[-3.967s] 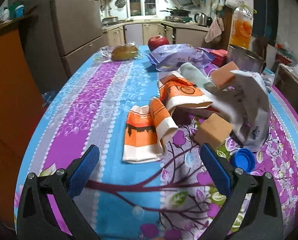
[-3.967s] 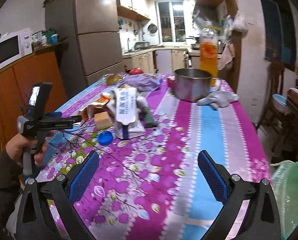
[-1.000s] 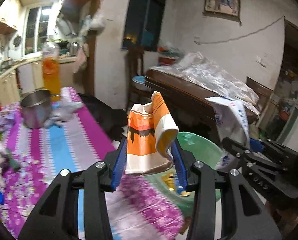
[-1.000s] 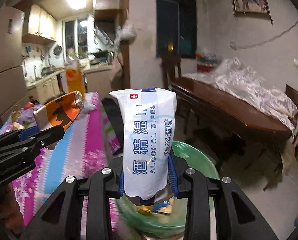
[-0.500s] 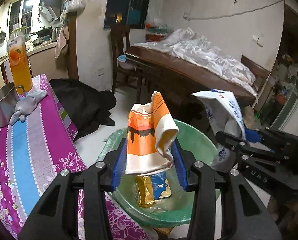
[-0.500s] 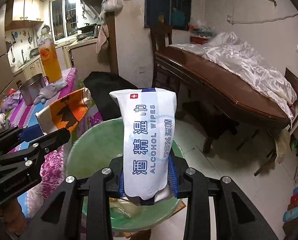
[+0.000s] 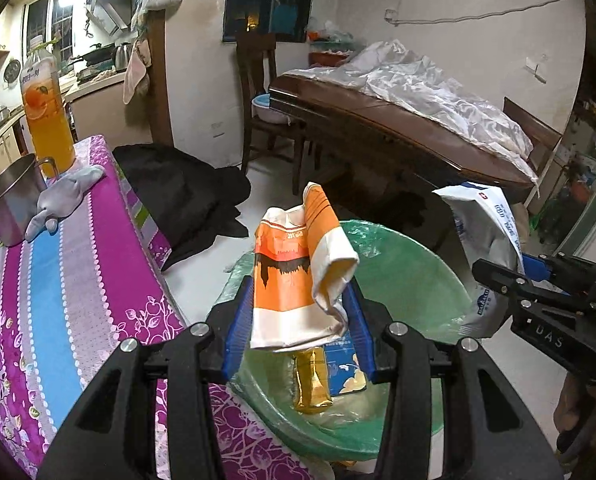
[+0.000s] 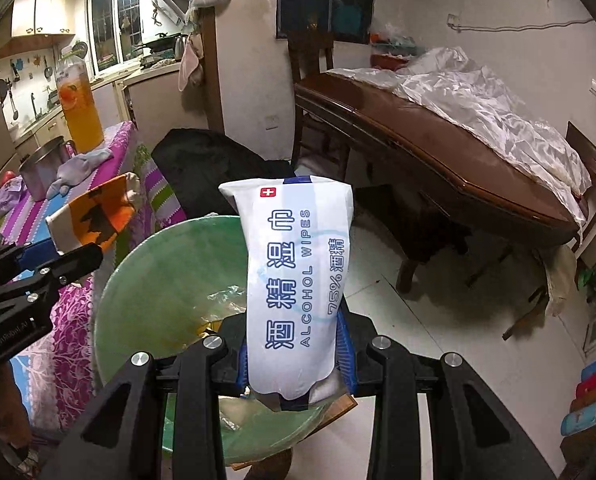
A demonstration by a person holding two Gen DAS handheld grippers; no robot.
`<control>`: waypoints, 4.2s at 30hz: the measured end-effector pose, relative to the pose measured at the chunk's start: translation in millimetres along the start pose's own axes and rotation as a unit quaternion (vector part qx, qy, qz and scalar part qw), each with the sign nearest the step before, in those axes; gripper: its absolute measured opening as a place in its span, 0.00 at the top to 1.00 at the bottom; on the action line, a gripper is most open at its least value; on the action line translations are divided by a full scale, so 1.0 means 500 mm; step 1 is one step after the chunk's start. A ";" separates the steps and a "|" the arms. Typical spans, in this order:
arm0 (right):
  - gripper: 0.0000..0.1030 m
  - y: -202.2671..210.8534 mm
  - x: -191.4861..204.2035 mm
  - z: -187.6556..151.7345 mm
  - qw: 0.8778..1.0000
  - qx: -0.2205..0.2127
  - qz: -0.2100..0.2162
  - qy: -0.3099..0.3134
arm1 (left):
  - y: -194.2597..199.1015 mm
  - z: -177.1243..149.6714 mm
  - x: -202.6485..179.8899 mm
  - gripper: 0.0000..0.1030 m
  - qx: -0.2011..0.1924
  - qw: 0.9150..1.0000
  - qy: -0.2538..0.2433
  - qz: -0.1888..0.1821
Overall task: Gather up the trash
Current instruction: 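Open the left tool over the bin while the right tool drops the wipes pack, then grasp the tan sponge with the left tool while the right tool grasps the blue bottle cap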
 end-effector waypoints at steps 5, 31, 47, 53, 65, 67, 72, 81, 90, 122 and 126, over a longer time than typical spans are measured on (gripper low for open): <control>0.66 -0.001 0.007 -0.003 1.000 0.001 0.000 0.000 | -0.009 -0.001 0.005 0.59 0.005 1.000 0.002 0.003; 0.41 0.000 -0.005 0.007 1.000 -0.015 0.004 -0.018 | -0.032 0.000 0.005 0.30 0.013 1.000 0.003 0.014; 0.40 0.020 0.000 0.005 1.000 -0.023 0.007 -0.017 | -0.020 -0.003 -0.001 0.30 0.011 1.000 -0.003 0.012; 0.36 0.049 0.023 -0.003 0.999 -0.039 0.019 -0.015 | -0.003 -0.010 0.007 0.30 0.008 1.000 0.000 0.016; 0.11 0.157 0.169 -0.045 0.986 -0.117 0.114 -0.039 | 0.121 -0.051 0.131 0.26 -0.021 0.998 0.024 0.060; 0.10 0.167 0.217 -0.045 0.983 -0.119 0.136 -0.025 | 0.147 -0.060 0.168 0.26 -0.026 0.996 0.035 0.074; 0.10 0.182 0.334 -0.041 0.977 -0.119 0.178 0.008 | 0.230 -0.107 0.305 0.26 -0.034 0.988 0.076 0.128; 0.10 0.203 0.543 -0.043 0.961 -0.104 0.247 0.074 | 0.432 -0.228 0.596 0.26 -0.043 0.962 0.151 0.225; 0.10 0.211 0.732 -0.069 0.940 -0.076 0.300 0.140 | 0.502 -0.315 0.771 0.21 0.016 0.966 0.157 0.203; 0.42 0.198 1.207 -0.116 0.876 0.002 0.361 0.319 | 0.473 -0.327 0.867 0.57 0.001 0.970 0.186 0.158; 0.47 0.204 1.240 -0.116 0.880 -0.008 0.345 0.327 | 0.471 -0.325 0.868 0.57 0.003 0.970 0.185 0.160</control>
Point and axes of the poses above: each gripper's, at about its wrist camera, not at the fingertips, and y roughly against the way its jaws point, x to its left, z to its top, the point moved 1 cm from there along -y, roughly the way its jaws point, and after that the axes turned 9 degrees about -z, right-handed, at the moved point
